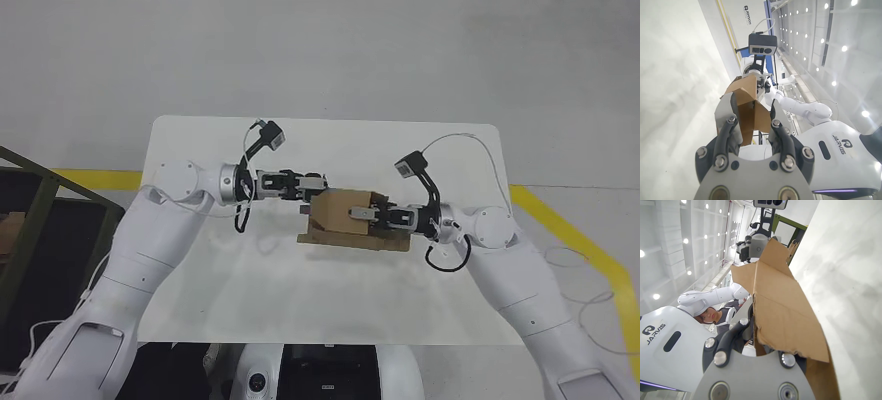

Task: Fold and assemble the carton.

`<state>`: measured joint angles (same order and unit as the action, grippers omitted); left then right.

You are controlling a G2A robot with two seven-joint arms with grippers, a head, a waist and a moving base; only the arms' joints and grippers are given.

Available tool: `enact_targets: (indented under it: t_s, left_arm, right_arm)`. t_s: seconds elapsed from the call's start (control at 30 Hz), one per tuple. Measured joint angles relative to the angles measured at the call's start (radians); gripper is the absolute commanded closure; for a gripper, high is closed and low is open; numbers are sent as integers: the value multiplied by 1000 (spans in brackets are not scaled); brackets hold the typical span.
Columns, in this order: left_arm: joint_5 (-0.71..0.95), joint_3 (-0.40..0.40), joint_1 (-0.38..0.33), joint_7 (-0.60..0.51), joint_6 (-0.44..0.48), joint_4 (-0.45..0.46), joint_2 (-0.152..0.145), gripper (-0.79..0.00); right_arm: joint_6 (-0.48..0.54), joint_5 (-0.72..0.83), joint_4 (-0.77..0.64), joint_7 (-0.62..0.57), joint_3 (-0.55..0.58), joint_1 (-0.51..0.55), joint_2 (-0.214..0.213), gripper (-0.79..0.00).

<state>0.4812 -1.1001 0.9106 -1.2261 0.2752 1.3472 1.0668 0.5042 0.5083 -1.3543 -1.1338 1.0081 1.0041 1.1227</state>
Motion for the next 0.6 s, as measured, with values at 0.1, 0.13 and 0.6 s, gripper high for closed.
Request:
enact_targets:
  t_s: [0.1, 0.13, 0.6]
  left_arm:
    - [0, 10, -7, 8, 3, -7, 4, -357]
    - [0, 13, -10, 9, 3, -8, 5, -357]
    - [16, -14, -11, 8, 32, -21, 2, -357]
  right_arm:
    - [1, -1, -7, -13, -7, -2, 2, 0]
    - [1, -2, -10, -18, -10, -2, 2, 0]
    - [-8, -9, -14, -34, -34, -12, 11, 0]
